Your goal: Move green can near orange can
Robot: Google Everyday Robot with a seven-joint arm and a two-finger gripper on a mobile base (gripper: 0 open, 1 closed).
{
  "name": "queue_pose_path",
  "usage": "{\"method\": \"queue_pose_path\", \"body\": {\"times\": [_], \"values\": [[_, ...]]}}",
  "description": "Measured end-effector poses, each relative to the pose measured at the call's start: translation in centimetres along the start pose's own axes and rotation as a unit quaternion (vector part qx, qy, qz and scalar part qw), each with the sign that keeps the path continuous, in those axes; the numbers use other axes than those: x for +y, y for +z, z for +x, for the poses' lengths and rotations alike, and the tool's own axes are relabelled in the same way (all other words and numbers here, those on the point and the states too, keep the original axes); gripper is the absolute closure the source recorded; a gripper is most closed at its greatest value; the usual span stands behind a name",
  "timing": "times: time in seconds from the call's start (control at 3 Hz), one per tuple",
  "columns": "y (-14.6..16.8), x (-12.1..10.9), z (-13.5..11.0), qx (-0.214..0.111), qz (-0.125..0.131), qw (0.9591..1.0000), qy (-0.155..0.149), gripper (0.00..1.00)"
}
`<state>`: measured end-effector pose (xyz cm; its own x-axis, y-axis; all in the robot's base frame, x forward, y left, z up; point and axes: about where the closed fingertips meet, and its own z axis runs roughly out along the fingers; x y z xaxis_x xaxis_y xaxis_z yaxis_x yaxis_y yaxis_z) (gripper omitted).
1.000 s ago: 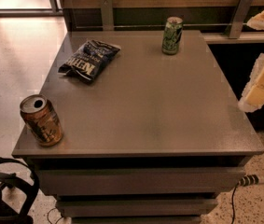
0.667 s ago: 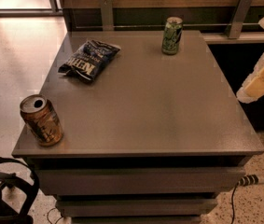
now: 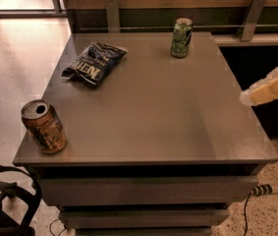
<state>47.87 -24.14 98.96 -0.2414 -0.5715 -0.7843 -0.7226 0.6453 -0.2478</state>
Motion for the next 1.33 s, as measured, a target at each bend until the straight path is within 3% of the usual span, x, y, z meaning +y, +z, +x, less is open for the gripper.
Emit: {"method": "queue_pose_path", "body": {"times": [0.33,0.67,1.0,1.33], "values": [[1.2,-2.4,-0.8,-0.061,0.043,0.9970,0.021,0.00],[1.1,-3.3,-1.4,-0.071,0.062,0.9953,0.023,0.00],[1.4,-3.5,-1.8,-0.079,0.074,0.9931,0.047,0.00],[2.4,-4.9,-2.6,-0.114,0.087,0.9853,0.092,0.00]]}}
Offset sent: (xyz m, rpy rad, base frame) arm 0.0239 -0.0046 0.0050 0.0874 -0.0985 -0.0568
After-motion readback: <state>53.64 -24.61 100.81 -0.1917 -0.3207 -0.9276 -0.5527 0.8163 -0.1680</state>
